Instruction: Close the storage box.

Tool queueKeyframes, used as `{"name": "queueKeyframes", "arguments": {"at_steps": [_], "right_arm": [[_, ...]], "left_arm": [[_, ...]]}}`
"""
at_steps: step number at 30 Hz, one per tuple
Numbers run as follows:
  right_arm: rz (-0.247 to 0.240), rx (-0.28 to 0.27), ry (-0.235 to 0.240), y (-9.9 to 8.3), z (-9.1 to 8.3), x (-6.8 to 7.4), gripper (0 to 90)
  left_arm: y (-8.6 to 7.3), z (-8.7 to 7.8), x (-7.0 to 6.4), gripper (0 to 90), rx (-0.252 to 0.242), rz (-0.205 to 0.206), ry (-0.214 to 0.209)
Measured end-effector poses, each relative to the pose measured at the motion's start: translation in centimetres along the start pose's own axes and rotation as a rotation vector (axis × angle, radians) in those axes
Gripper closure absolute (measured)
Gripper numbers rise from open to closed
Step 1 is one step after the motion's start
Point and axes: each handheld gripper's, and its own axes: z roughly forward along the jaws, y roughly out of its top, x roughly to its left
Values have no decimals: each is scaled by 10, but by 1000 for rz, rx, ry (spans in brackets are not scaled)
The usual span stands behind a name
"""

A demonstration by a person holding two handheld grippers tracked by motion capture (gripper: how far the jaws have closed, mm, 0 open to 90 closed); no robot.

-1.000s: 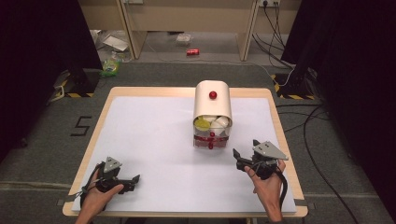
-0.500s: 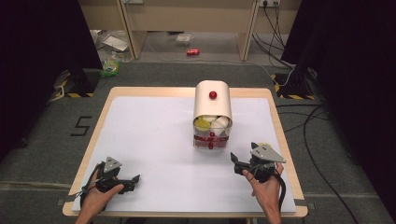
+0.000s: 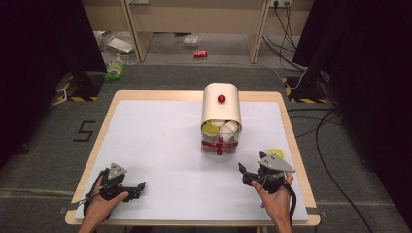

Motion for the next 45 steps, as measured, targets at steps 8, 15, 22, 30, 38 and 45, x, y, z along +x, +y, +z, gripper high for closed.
{"name": "queueKeyframes", "arguments": {"at_steps": [8,15,22,30,38,45], "right_arm": [[3,18,1,-7,-1,-1,160],[5,24,8,-11,-4,0,160],[6,44,9,-17,-5,1,160],[5,55,8,-24,-7,0,160],[8,73,14,-30,-8,0,160],[5,88,18,-35,-10,-1,160]], "left_arm": [[0,0,0,0,0,0,0],[0,0,0,0,0,0,0],[0,0,0,0,0,0,0],[0,0,0,0,0,0,0],[0,0,0,0,0,0,1],[0,0,0,0,0,0,1]]}}
